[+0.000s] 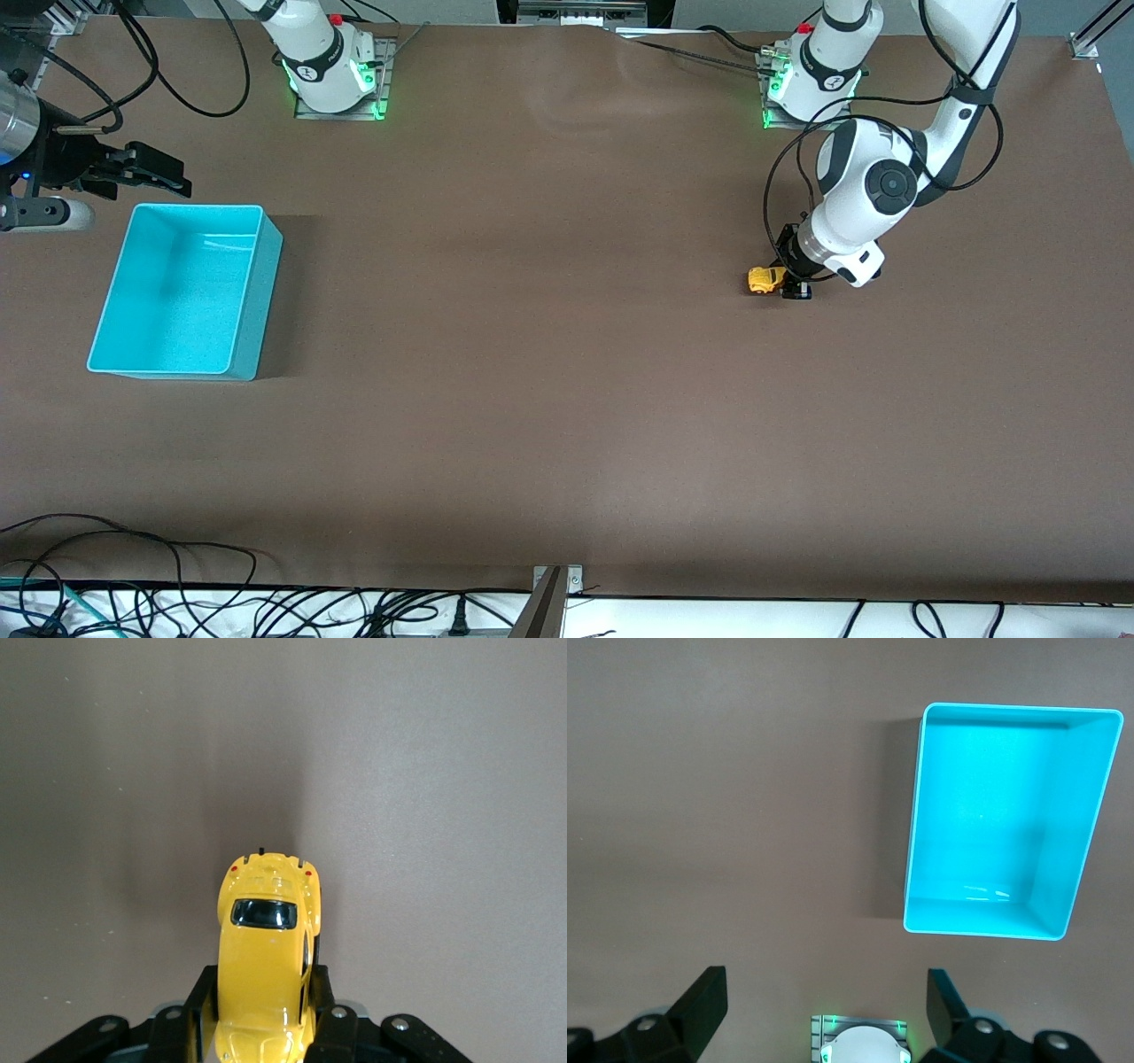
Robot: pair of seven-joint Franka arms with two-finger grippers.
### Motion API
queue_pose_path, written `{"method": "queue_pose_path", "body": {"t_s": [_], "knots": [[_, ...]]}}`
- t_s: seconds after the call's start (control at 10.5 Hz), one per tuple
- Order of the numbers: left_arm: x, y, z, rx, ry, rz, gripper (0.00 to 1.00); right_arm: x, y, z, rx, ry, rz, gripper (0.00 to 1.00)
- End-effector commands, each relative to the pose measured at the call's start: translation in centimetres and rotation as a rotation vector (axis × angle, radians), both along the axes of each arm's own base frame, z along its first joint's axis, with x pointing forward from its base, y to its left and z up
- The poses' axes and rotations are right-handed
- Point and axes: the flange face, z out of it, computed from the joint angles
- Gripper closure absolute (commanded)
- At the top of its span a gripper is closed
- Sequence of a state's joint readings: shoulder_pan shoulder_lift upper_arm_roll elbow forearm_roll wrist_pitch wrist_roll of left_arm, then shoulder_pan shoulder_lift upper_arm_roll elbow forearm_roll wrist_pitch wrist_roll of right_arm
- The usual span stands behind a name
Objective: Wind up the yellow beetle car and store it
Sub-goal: 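Close the left gripper on the yellow car and press it down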
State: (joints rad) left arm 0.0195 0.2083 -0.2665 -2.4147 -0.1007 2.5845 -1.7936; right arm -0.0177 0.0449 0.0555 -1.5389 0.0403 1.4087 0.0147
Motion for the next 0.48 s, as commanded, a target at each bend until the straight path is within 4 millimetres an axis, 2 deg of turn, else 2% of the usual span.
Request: {"method": "queue_pose_path", "body": {"t_s": [0.0,0.19,0.38], "knots": [[1.6,-0.4,-0.8,-0.021,0.02,0.021,1.0,0.0,0.0,0.1,-0.001,-0.009,0.016,0.0],[2.4,-0.7,-2.6,-0.03,0.044,0.025,1.0,0.0,-0.1,0.1,-0.001,-0.009,0.015,0.0],[2.5,-0.8,-3.0,-0.032,0.047,0.023,1.0,0.1,-0.1,-0.1,-0.001,-0.006,0.015,0.0]]}}
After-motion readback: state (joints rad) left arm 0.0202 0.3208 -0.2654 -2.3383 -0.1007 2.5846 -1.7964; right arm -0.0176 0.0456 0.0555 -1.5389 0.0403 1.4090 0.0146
